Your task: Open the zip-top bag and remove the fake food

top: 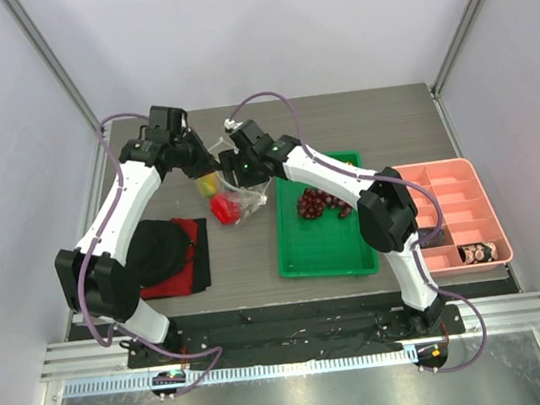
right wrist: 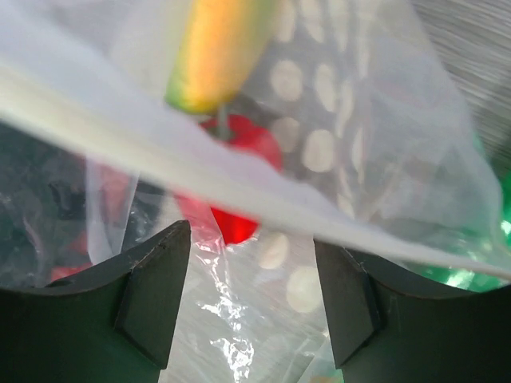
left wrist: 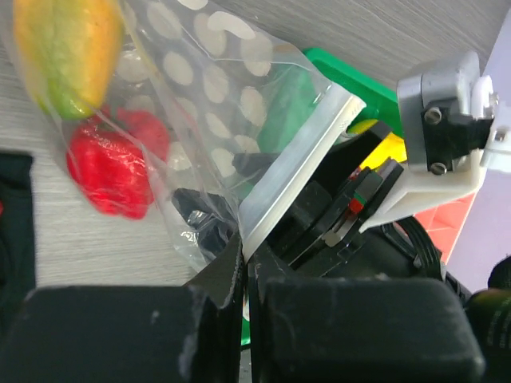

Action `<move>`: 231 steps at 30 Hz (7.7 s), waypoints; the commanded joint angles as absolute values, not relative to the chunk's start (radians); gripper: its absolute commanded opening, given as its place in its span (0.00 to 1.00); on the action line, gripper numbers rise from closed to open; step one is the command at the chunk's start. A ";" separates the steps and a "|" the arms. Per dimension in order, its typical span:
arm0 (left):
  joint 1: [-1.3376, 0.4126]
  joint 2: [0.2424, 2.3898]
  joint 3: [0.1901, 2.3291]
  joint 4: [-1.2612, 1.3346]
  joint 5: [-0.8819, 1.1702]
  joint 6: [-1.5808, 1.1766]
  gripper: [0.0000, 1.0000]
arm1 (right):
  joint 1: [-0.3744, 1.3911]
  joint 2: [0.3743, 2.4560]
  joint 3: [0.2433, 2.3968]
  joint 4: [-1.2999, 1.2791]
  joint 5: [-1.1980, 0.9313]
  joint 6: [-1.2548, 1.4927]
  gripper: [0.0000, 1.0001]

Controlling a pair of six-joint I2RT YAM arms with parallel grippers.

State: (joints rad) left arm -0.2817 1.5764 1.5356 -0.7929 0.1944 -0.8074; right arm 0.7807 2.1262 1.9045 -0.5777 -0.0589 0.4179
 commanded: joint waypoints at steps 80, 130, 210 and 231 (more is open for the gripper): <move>-0.166 1.393 1.290 -0.614 0.597 -0.983 0.00 | 0.811 2.135 2.040 -0.790 0.163 0.410 0.73; -0.186 1.341 1.232 -0.755 0.382 -0.870 0.00 | 0.890 2.356 1.947 -0.374 -0.044 0.308 0.66; -0.164 1.391 1.387 -0.476 0.402 -0.778 0.00 | 0.558 1.143 0.764 -0.546 0.170 0.572 0.19; -0.155 1.448 1.552 -0.624 0.568 -0.654 0.00 | 0.557 1.144 1.008 -0.479 0.087 0.390 0.95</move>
State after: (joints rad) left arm -0.1585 1.4540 1.5661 -0.5934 0.5430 -0.7246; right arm 0.5549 1.1648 0.8661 -0.5621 0.1154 0.4618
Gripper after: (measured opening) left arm 0.002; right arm 0.992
